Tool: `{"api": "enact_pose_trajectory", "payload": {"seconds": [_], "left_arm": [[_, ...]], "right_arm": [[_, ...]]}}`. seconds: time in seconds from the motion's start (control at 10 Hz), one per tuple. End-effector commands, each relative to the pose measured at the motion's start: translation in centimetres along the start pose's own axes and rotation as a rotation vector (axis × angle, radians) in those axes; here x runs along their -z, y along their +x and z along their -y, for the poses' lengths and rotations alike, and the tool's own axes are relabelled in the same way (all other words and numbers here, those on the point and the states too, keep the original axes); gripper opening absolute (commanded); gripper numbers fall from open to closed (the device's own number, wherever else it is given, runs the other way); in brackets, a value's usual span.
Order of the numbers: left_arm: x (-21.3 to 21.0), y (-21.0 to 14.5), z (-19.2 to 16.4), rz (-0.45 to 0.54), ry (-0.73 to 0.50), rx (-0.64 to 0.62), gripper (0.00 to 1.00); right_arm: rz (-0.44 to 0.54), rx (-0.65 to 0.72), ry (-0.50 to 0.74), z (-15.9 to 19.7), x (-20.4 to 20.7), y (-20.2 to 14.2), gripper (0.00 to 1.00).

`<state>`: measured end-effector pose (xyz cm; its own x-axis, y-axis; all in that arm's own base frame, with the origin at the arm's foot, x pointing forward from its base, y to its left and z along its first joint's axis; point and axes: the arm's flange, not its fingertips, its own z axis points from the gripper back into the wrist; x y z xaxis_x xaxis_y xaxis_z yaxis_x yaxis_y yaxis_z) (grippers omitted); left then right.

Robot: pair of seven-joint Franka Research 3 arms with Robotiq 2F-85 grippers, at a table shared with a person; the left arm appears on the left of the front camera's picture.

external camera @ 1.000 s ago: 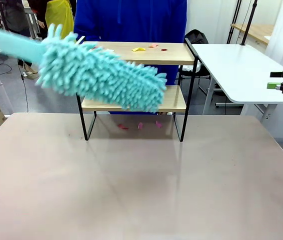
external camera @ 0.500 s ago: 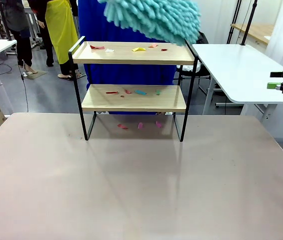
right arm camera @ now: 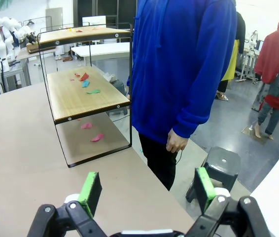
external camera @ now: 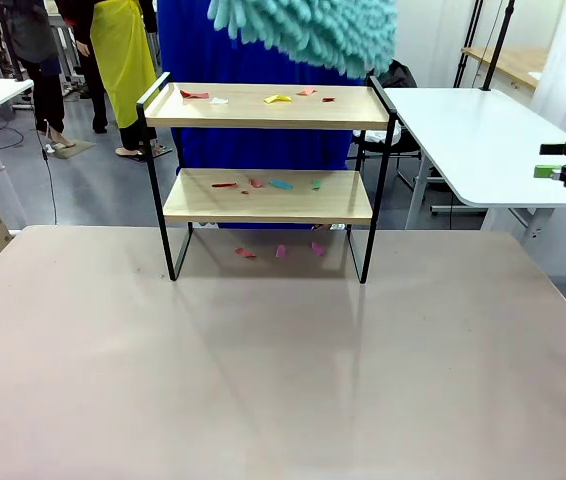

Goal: Clean the shelf.
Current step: Clean the specific section of the Shelf indicated by the human with the Duster.

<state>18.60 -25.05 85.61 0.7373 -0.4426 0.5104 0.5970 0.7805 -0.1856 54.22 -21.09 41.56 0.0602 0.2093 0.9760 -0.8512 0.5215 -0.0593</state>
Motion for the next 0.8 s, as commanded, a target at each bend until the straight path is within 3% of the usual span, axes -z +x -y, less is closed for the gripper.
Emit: {"api": "enact_pose_trajectory", "payload": {"seconds": [0.0, 0.1, 0.3, 0.7], "left_arm": [[4.4, 1.8, 3.5, 0.148, 0.126, -0.082, 0.14], [6.8, 3.4, 4.5, 0.219, 0.152, -0.136, 0.14], [12.2, 6.3, 6.6, 0.239, 0.183, -0.238, 0.14], [18.7, 9.9, 8.7, 0.318, 0.261, -0.402, 0.14]], "right_arm": [[0.003, -0.002, -0.001, -0.1, 0.1, 0.2, 1.0], [0.003, -0.002, -0.001, -0.1, 0.1, 0.2, 1.0], [0.003, -0.002, -0.001, -0.1, 0.1, 0.2, 1.0], [0.003, -0.002, -0.001, -0.1, 0.1, 0.2, 1.0]]}}
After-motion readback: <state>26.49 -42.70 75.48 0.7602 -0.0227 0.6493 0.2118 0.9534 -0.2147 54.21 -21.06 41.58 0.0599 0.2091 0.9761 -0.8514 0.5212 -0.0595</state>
